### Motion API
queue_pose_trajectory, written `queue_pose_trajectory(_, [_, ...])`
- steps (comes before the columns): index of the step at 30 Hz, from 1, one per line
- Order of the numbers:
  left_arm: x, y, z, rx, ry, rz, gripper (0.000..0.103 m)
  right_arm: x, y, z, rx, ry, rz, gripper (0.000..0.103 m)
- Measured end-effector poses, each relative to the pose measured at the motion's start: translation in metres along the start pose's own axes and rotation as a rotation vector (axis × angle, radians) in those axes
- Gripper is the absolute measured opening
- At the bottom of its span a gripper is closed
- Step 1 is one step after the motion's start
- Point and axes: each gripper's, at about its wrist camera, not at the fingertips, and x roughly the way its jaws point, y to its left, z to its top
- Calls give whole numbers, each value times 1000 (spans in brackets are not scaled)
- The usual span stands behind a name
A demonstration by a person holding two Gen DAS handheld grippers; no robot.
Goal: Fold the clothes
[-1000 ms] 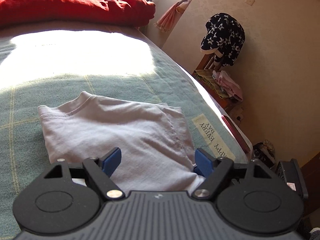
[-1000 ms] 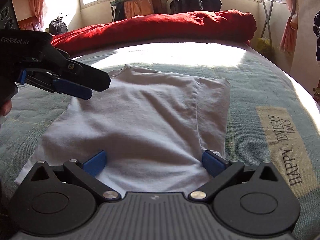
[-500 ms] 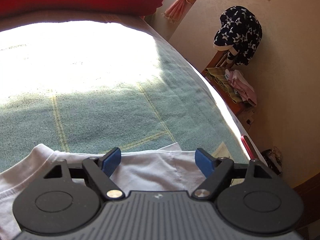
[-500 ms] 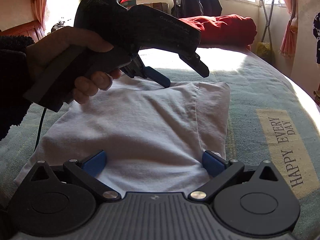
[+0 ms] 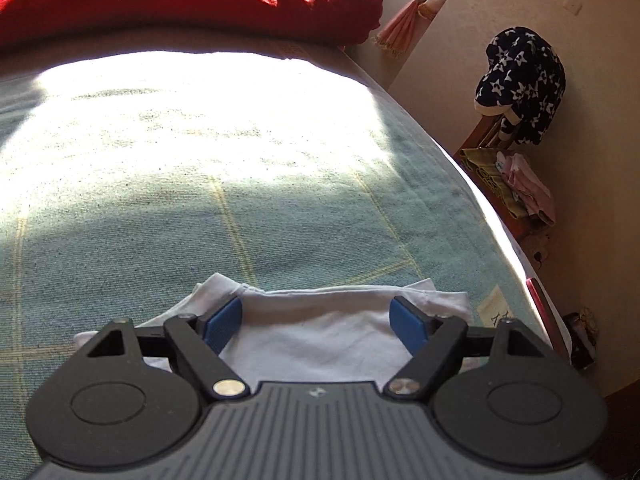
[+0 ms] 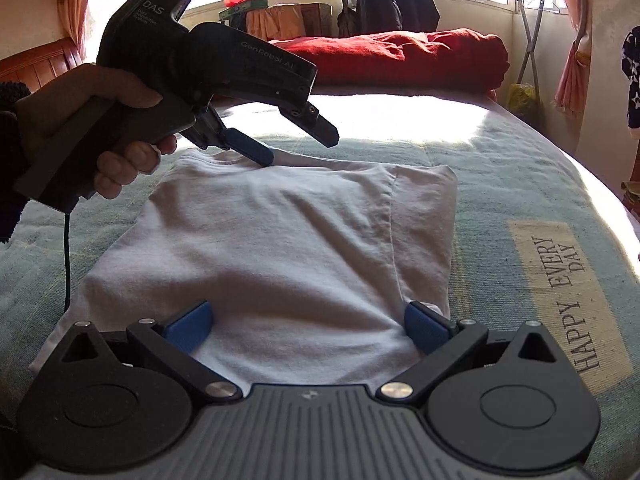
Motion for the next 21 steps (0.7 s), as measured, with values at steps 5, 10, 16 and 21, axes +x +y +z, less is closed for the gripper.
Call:
queue_pose_trajectory(5, [-46, -18, -15, 91, -27, -38, 81, -14, -3, 5, 50, -9, 17, 103])
queue_pose_trajectory(10, [-71, -19, -49, 103, -19, -102, 84, -22, 3, 13, 60, -52, 67, 103])
queue_pose_trajectory(16, [-40, 21, -62, -19, -8, -86, 83, -12, 24, 20, 4, -41, 114, 103])
queue_pose_trajectory(21, [-46, 24, -58, -51, -27, -118, 83, -8, 38, 22, -37, -57, 154, 103])
